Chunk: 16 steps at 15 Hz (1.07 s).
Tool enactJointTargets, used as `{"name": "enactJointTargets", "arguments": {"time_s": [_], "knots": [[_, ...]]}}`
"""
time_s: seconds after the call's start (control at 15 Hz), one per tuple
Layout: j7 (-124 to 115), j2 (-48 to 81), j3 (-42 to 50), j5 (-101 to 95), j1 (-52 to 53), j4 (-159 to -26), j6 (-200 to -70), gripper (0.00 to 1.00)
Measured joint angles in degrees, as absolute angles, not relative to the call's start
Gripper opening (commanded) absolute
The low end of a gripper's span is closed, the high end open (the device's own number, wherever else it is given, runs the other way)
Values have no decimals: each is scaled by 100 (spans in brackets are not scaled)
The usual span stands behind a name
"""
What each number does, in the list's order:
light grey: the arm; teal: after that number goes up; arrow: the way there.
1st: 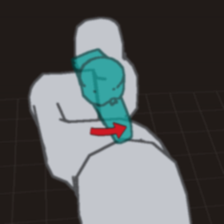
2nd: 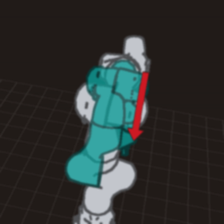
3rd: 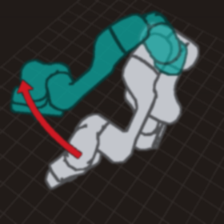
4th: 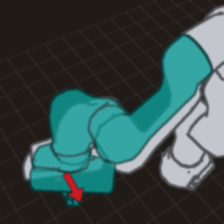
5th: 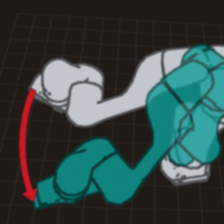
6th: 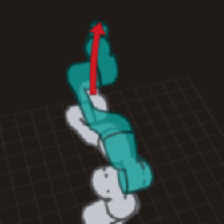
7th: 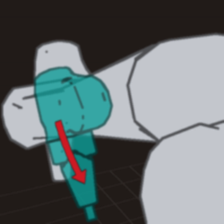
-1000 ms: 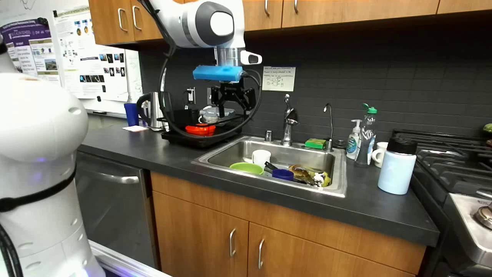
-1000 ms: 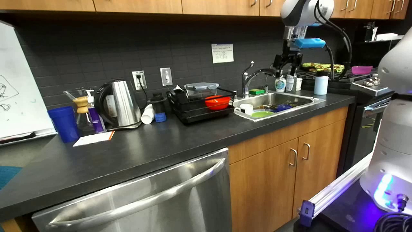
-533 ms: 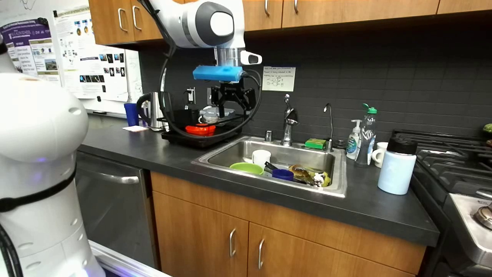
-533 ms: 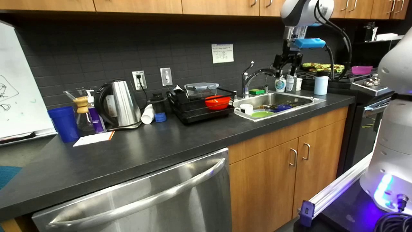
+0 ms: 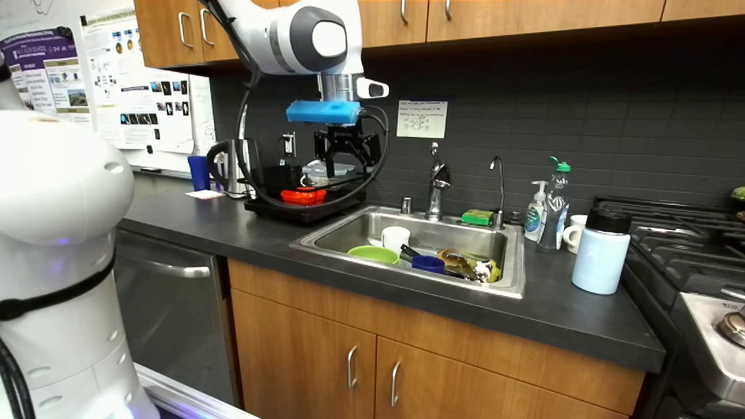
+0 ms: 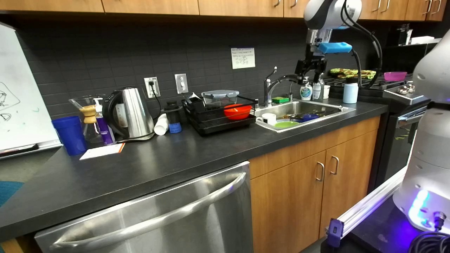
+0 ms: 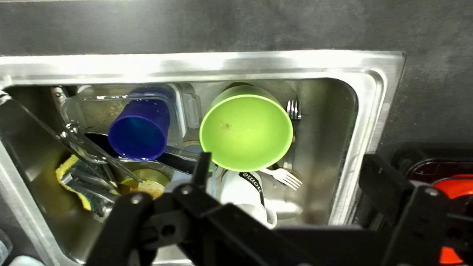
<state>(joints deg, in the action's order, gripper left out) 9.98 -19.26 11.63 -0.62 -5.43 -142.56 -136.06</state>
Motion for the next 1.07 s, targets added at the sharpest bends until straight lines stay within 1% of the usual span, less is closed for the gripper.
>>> {"name": "enactJointTargets", "arguments": {"time_s": [0.53,1.07], "knots": [[175,-2048,266,38,-97,-14533,-14593,100],[-354,-2057,-227,349,325,-14592,-15868,100]]}}
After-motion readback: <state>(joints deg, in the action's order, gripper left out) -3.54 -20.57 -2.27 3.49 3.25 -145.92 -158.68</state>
